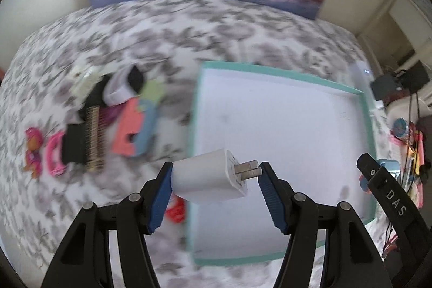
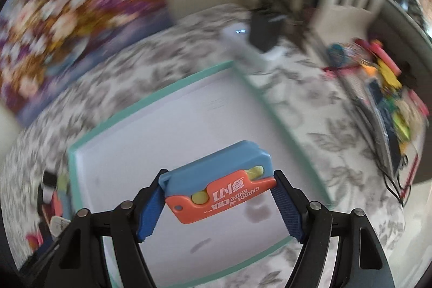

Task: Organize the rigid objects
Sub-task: 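Carry the charger and box cutter into the teal-rimmed tray and open both grippers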

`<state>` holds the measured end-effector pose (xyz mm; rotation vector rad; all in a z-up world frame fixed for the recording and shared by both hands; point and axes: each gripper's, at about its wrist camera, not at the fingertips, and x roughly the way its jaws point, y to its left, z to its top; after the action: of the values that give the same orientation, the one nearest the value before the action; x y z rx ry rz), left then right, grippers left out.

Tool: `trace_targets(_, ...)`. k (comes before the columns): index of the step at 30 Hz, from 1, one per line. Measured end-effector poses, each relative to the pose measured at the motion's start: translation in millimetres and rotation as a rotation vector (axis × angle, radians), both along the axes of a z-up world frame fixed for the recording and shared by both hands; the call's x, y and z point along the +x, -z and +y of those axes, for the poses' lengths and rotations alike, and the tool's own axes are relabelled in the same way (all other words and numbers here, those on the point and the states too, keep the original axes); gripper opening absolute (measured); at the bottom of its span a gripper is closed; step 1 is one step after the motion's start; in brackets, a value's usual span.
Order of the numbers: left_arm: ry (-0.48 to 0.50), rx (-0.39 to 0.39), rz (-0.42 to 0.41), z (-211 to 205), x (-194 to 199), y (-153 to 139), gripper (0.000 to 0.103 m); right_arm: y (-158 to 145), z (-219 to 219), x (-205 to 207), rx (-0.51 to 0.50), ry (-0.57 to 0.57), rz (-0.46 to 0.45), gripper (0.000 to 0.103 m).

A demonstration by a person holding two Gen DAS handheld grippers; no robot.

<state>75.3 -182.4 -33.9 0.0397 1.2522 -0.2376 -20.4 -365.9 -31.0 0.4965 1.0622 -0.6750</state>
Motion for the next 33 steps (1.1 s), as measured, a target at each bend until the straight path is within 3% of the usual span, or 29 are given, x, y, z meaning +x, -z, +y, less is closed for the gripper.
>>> trace_targets(7, 0.045, -0.009, -0.03, -30, -7, 21, 0.065, 5, -26, -17, -0.001, 0.102, -0.013, 0.078)
trace_targets(14, 0.066, 0.025, -0.035, -36, -9, 34, 0.065, 20, -21, -11, 0.025, 0.058, 0.029, 0.078)
trace_targets(24, 0.068, 0.023, -0.046, -28, -12, 26, 0.066, 32, -6, 0, 0.047, -0.014, 0.072, 0.078)
trace_targets(26, 0.067, 0.021, -0.04, -26, -12, 24, 0.075, 33, -5, 1, 0.053, -0.025, 0.079, 0.078)
trace_targets(33, 0.013, 0.025, -0.025, -8, -8, 15, 0.076, 36, -2, 3, 0.07, -0.049, 0.09, 0.078)
